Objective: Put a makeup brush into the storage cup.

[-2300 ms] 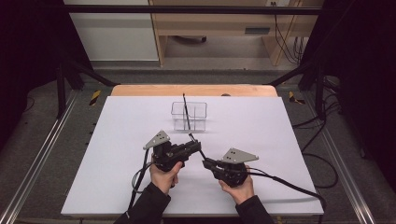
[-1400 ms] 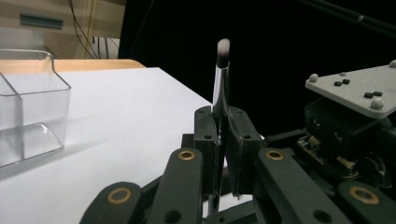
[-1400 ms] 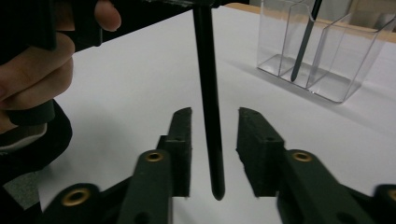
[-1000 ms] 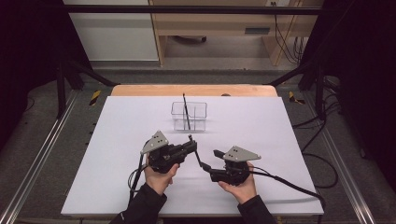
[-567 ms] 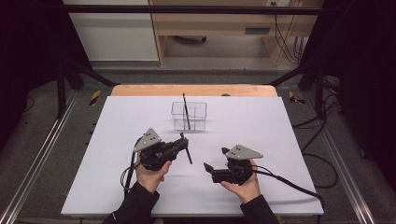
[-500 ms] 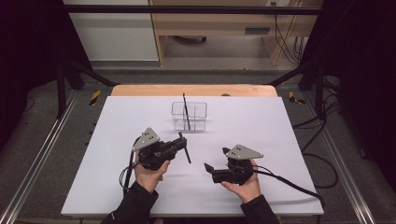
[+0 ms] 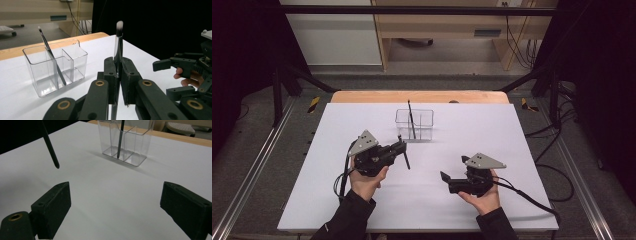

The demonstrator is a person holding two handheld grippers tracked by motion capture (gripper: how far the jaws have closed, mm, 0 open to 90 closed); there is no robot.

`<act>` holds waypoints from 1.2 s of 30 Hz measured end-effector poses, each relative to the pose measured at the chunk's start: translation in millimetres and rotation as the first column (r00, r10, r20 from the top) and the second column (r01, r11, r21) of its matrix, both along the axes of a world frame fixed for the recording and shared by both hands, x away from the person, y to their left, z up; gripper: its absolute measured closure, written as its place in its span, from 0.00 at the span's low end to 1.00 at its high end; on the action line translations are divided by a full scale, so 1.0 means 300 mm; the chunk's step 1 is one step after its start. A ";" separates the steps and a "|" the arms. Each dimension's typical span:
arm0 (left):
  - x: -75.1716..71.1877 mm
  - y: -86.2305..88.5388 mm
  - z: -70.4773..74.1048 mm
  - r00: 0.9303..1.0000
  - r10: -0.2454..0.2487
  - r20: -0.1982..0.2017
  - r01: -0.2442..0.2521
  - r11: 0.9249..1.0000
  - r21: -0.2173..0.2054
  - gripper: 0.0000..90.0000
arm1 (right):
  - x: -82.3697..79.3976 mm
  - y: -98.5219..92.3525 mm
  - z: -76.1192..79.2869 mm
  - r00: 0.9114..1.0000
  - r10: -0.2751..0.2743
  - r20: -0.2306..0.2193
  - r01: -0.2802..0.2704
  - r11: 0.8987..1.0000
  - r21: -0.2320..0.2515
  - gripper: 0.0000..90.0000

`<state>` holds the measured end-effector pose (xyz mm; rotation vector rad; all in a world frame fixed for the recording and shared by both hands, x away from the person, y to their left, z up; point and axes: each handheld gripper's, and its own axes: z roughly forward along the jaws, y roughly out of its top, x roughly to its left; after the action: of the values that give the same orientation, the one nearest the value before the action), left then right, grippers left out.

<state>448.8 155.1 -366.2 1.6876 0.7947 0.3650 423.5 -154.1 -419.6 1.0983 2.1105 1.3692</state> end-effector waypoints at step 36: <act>0.143 -0.048 0.131 0.999 0.023 0.038 -0.026 0.998 0.059 0.93 | 0.013 -0.135 0.012 0.992 -0.125 -0.032 0.125 0.992 -0.002 0.07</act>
<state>491.6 140.6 -326.8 1.7225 0.7844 0.4394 427.4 -194.6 -416.1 1.2385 2.0260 1.3018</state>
